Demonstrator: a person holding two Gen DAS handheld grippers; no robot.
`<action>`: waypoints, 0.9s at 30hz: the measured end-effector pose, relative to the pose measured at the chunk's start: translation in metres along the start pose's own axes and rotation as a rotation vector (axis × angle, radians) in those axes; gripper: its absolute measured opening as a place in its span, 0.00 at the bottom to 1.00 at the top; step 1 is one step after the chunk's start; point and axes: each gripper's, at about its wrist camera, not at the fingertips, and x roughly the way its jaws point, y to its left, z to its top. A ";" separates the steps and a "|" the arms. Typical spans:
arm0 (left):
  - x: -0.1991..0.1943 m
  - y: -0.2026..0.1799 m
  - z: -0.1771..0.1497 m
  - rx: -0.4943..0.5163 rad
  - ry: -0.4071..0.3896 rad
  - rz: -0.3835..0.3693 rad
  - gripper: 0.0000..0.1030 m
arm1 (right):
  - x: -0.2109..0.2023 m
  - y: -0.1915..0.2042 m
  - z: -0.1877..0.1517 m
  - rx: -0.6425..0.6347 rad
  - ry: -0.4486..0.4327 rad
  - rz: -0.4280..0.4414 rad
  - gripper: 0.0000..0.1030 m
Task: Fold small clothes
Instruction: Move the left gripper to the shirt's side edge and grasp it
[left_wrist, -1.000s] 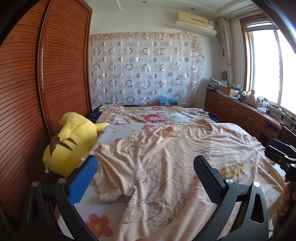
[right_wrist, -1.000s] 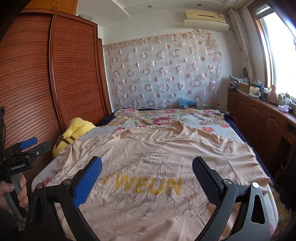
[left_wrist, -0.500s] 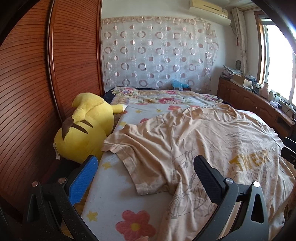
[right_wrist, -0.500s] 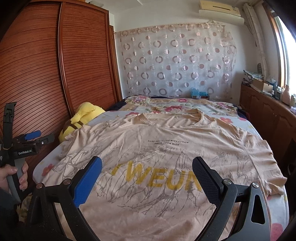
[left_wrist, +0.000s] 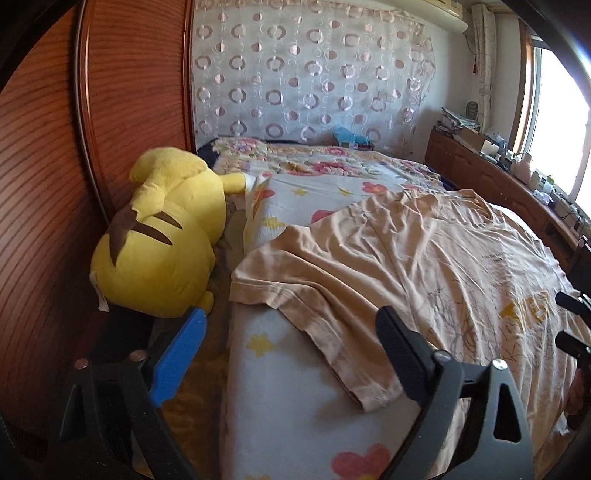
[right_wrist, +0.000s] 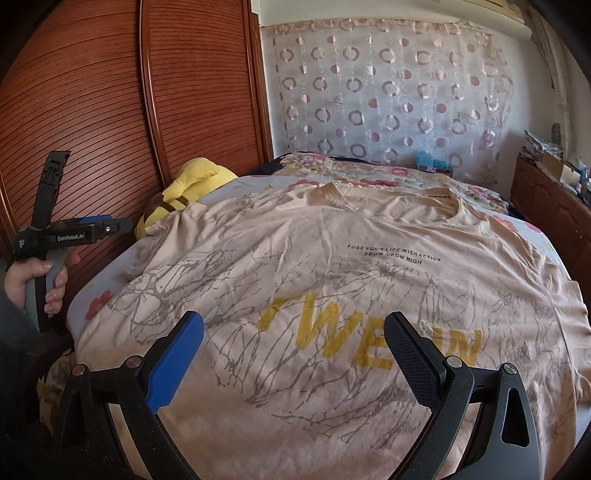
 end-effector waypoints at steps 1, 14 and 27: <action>0.006 0.005 0.003 -0.010 0.020 -0.015 0.83 | 0.000 0.001 0.002 -0.007 0.003 0.003 0.95; 0.065 0.022 0.018 0.039 0.188 -0.021 0.49 | 0.017 0.017 0.024 -0.109 0.019 0.062 0.95; 0.049 -0.001 0.027 0.197 0.145 0.032 0.05 | 0.024 0.019 0.022 -0.104 0.014 0.048 0.95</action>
